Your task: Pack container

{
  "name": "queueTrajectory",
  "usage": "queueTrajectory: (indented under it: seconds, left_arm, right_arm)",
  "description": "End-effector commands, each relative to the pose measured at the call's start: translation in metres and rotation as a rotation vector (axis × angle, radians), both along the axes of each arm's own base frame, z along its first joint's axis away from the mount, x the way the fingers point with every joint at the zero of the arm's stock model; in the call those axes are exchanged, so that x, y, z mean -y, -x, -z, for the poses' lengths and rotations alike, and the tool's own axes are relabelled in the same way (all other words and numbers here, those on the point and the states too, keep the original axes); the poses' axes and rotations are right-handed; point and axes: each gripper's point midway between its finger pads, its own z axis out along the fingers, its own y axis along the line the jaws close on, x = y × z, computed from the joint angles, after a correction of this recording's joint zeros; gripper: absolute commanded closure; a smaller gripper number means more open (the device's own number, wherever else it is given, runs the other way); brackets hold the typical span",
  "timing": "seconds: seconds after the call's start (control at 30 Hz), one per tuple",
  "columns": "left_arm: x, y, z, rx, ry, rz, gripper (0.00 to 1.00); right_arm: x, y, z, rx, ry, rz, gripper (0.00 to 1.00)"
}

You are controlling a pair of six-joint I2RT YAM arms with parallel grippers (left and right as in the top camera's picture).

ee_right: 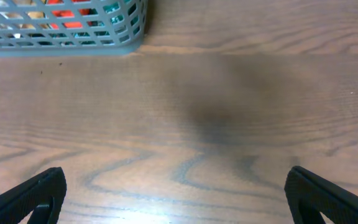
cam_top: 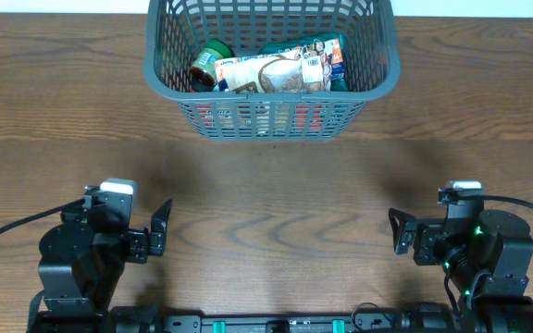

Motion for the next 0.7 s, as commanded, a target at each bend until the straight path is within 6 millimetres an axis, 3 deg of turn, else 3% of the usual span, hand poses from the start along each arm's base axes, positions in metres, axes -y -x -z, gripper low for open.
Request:
queueTrajectory:
  seconds: [0.0, 0.3, 0.43, 0.67]
  left_arm:
    - [-0.002, 0.001, 0.003, -0.006, 0.000, -0.012, 0.01]
    - [-0.002, 0.001, 0.003, -0.006, 0.000, -0.012, 0.01]
    - [-0.002, 0.001, 0.003, -0.006, 0.000, -0.012, 0.01]
    - [-0.002, 0.001, 0.003, -0.006, 0.000, -0.012, 0.01]
  right_arm:
    - [-0.004, 0.003, 0.003, -0.008, 0.005, -0.031, 0.01]
    - [-0.005, 0.005, -0.001, 0.013, 0.006, -0.036, 0.01]
    - [-0.002, 0.012, -0.014, 0.096, 0.039, -0.035, 0.01]
    - [-0.020, 0.049, -0.041, 0.355, 0.037, -0.145, 0.01]
